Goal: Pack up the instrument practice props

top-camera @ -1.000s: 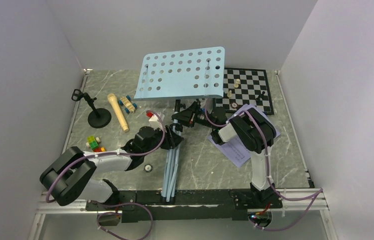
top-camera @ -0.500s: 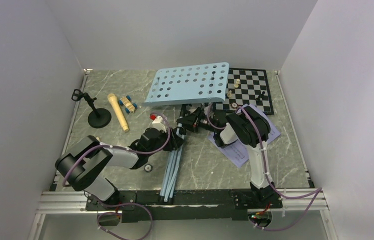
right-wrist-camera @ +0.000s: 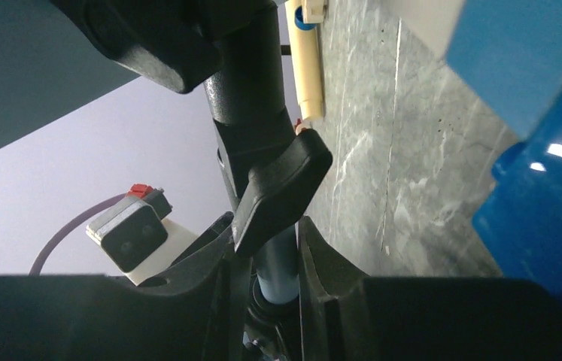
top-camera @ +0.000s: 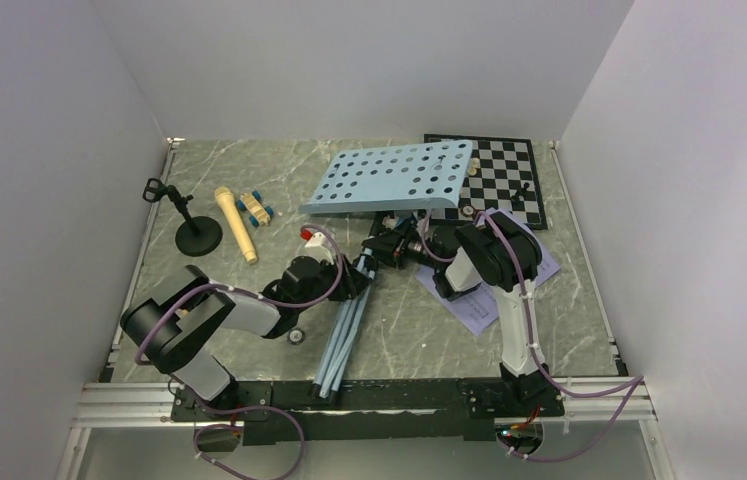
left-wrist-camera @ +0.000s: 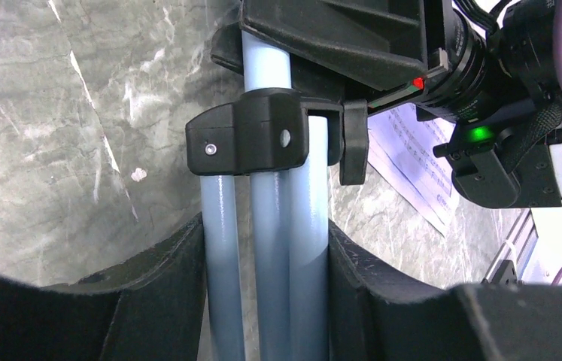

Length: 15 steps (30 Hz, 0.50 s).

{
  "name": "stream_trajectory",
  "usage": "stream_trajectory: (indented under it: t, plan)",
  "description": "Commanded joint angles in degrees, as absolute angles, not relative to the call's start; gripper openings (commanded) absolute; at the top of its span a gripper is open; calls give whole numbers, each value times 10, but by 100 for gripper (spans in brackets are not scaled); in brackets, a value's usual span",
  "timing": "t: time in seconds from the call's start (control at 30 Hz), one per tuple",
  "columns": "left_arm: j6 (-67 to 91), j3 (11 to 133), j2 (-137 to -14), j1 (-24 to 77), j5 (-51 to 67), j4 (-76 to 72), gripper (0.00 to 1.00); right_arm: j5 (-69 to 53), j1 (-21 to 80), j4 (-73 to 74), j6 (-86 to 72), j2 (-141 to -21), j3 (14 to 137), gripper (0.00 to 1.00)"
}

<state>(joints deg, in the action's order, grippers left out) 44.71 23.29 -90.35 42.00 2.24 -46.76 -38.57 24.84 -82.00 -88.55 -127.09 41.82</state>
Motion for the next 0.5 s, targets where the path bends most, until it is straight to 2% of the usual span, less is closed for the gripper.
stream_trajectory:
  t: [0.0,0.27,0.47]
  plan:
    - [422,234,-903,409,-49,-551,0,-332,209,-969,-925,-1256,409,26]
    - [425,234,-910,408,-41,-555,0,-329,201,-973,-941,-1266,380,54]
    - [428,226,-903,408,-49,-559,0,-327,197,-981,-945,-1265,348,60]
